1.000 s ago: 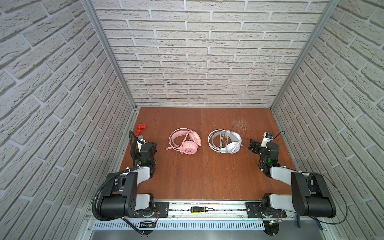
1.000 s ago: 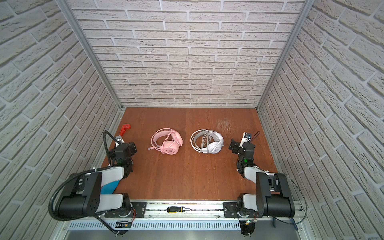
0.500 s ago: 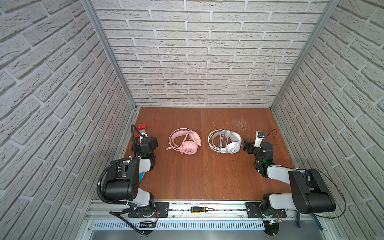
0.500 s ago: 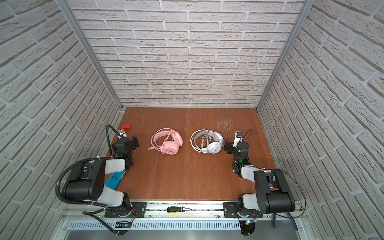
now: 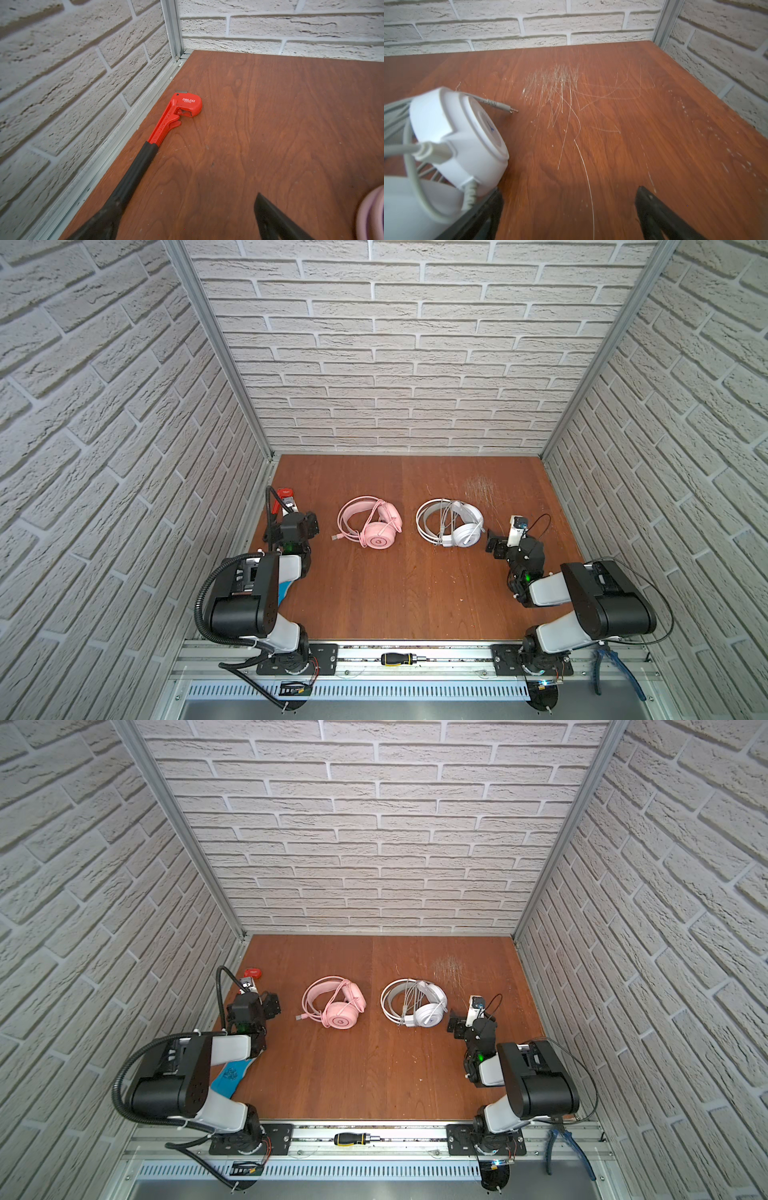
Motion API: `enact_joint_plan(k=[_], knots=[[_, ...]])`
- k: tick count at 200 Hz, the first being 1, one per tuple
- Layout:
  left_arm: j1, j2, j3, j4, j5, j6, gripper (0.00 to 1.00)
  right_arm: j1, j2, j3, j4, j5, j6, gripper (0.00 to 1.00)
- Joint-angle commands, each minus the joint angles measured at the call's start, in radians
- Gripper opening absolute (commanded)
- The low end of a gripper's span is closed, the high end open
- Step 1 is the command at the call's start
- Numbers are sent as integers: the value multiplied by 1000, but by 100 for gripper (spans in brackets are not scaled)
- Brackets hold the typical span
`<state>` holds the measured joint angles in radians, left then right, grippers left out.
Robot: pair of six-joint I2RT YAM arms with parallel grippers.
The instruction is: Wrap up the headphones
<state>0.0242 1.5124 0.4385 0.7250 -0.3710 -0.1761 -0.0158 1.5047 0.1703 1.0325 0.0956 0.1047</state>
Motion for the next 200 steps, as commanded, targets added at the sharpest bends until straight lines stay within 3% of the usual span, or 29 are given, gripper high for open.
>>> enact_joint_plan(k=[1, 23, 105, 127, 200], knots=[[8, 8, 19, 22, 9, 9, 98, 0, -84, 84, -78, -8, -7, 99], [7, 8, 19, 24, 10, 10, 98, 5, -11, 144, -79, -127, -69, 100], [8, 9, 19, 23, 9, 10, 98, 7, -12, 153, -100, -124, -72, 100], [8, 8, 19, 24, 9, 9, 98, 7, -5, 197, -172, -247, -116, 99], [7, 9, 19, 24, 9, 9, 98, 7, -8, 183, -147, -213, -105, 99]])
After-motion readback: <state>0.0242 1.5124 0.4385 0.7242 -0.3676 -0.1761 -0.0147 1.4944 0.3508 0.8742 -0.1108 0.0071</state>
